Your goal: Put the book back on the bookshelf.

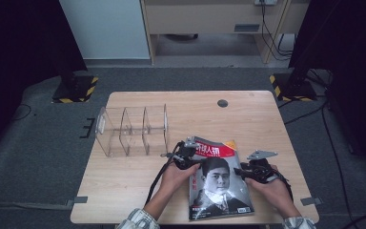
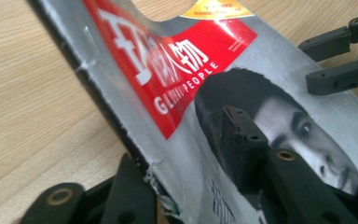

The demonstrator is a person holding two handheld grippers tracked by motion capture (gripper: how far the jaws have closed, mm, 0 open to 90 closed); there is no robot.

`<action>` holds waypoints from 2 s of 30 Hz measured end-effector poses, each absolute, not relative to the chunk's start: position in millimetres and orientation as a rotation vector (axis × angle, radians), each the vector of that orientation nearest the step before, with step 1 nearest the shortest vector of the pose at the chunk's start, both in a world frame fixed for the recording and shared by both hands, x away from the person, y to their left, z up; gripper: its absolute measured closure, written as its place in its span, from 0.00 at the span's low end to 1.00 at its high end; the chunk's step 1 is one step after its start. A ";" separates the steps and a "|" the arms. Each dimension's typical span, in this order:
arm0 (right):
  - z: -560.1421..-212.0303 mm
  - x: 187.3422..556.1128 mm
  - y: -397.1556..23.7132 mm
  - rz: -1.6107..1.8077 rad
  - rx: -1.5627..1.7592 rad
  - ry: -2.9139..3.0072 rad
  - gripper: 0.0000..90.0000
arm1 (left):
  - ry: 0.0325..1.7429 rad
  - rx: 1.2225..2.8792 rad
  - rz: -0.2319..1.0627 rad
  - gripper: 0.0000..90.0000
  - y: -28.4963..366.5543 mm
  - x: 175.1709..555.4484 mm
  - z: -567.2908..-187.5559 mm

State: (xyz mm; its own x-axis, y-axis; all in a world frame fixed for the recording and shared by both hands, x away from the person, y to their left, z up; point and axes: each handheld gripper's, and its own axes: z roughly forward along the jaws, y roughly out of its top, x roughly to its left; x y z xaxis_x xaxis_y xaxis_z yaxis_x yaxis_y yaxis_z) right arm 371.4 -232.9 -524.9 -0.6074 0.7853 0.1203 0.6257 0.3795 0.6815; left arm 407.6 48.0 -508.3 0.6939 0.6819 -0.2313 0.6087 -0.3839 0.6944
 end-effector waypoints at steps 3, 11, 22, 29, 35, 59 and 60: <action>-525.2 372.5 -233.4 1.042 1.256 2.408 0.63 | 0.970 2.115 0.142 0.75 42.8 406.2 -505.9; -525.6 376.7 -240.8 1.040 1.273 2.388 0.64 | 0.968 2.115 0.155 0.80 28.7 404.2 -501.4; -525.8 377.8 -247.0 1.037 1.288 2.371 0.65 | 0.877 2.170 0.145 0.66 20.1 407.2 -497.1; -525.9 378.0 -247.6 1.040 1.287 2.372 0.65 | 0.838 2.128 0.063 0.37 18.4 423.9 -499.5; -526.0 378.0 -247.7 1.042 1.285 2.373 0.65 | 0.826 2.133 0.086 0.34 14.4 432.3 -499.7; -526.9 378.0 -247.8 1.050 1.279 2.368 0.64 | 0.863 2.159 0.034 0.70 7.8 444.0 -494.7; -526.9 378.0 -247.8 1.050 1.279 2.367 0.63 | 0.868 2.157 0.028 0.73 8.8 444.5 -494.1</action>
State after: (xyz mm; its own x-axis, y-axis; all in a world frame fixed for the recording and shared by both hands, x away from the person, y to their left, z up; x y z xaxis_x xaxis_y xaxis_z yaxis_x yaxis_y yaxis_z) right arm 378.0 -247.8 -526.9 -0.5822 0.8054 0.1111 0.6230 0.3541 0.6975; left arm 444.5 8.8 -494.1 0.7651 0.5919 -0.2535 0.5746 -0.4499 0.6837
